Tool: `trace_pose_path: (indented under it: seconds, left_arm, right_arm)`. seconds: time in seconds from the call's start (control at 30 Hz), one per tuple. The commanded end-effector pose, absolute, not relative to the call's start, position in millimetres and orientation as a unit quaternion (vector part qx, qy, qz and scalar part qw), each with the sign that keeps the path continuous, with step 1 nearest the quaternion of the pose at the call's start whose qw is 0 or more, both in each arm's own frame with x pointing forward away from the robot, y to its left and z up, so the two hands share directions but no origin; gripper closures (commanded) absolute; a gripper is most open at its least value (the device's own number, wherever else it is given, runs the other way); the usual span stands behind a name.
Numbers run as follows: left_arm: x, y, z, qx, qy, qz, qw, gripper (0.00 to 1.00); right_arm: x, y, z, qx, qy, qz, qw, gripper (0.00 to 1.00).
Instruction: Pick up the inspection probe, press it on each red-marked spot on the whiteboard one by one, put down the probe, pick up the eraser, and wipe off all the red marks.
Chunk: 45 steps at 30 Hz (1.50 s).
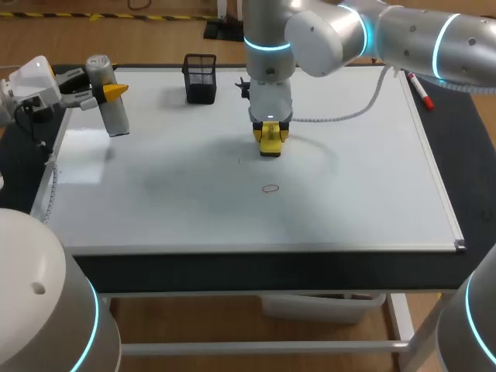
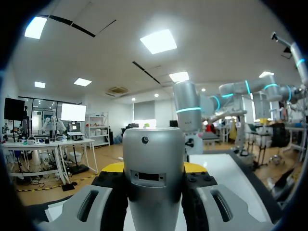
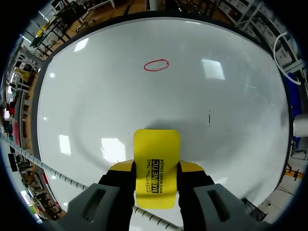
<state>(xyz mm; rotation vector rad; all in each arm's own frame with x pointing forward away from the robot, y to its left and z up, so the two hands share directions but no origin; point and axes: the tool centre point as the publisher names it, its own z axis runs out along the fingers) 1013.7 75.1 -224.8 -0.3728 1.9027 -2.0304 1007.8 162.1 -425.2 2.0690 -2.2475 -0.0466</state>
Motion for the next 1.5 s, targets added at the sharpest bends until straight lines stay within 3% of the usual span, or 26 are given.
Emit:
trace_pose_path:
  seconds: [0.03, 0.97, 1.17, 1.5]
  left_arm:
    - [1013.8, 74.8, -224.5, -0.13, 0.668, -0.714, 0.167, 1.0]
    - [1013.8, 74.8, -224.5, -0.13, 0.668, -0.714, 0.167, 1.0]
    - [1013.8, 74.8, -224.5, -0.13, 0.668, -0.714, 0.167, 1.0]
    - [1013.8, 74.8, -224.5, -0.13, 0.668, -0.714, 0.167, 1.0]
  right_arm:
    - [1006.2, 151.0, -421.9, 0.674, -0.737, -0.015, 0.04, 1.0]
    - [1005.8, 93.2, -416.8, 0.636, -0.77, -0.003, 0.052, 1.0]
    - [1015.5, 106.6, -390.2, 0.647, -0.762, 0.01, 0.029, 1.0]
    - [1031.8, 169.2, -384.8, 0.686, -0.727, -0.002, 0.005, 1.0]
